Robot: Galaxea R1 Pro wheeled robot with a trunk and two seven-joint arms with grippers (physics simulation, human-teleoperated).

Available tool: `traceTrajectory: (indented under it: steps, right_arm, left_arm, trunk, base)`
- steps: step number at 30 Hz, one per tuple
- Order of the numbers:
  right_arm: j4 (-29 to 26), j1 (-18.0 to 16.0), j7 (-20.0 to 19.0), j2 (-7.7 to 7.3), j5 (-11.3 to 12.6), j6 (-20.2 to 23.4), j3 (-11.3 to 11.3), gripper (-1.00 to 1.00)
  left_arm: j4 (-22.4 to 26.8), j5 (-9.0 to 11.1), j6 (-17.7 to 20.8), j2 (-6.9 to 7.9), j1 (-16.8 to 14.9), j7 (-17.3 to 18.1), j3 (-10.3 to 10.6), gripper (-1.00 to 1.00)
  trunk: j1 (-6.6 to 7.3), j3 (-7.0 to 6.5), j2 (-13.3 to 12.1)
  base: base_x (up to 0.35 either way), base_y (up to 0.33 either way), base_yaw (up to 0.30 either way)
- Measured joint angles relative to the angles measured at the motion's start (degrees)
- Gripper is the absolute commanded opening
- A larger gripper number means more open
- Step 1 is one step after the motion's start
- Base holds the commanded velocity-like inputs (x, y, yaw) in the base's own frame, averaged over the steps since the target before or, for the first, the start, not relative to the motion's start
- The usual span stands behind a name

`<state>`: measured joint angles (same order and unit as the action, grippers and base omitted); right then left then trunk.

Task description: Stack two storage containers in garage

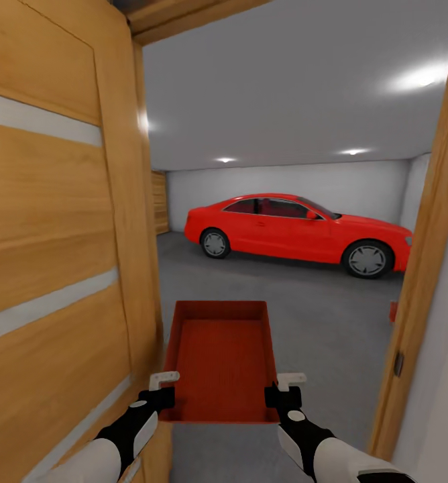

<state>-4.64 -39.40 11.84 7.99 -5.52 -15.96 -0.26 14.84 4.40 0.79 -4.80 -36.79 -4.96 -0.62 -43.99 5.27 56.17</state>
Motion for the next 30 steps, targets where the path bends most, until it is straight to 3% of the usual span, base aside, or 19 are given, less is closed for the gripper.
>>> traceTrajectory:
  steps: [12, 25, 30]
  right_arm:
    - [0.0, 0.0, 0.0, 0.02, 0.0, 0.0, 0.0, -1.00]
    - [0.0, 0.0, 0.0, 0.03, 0.0, 0.0, -0.1, -1.00]
    - [0.0, 0.0, 0.0, 0.03, -0.1, 0.0, -0.1, -1.00]
  left_arm:
    - [0.1, 0.0, 0.1, 0.02, 0.0, 0.0, 0.1, -1.00]
    - [0.1, 0.0, 0.2, 0.03, 0.0, 0.0, 0.1, -1.00]
    - [0.2, 0.0, 0.2, 0.02, 0.0, 0.0, 0.0, -1.00]
  trunk:
    - [0.00, 0.00, 0.0]
    - [0.00, 0.00, 0.0]
    - [-0.02, 0.00, 0.0]
  base:
    - [0.300, 0.170, -0.280]
    - [0.318, 0.008, -0.280]
    - [0.123, 0.000, -0.251]
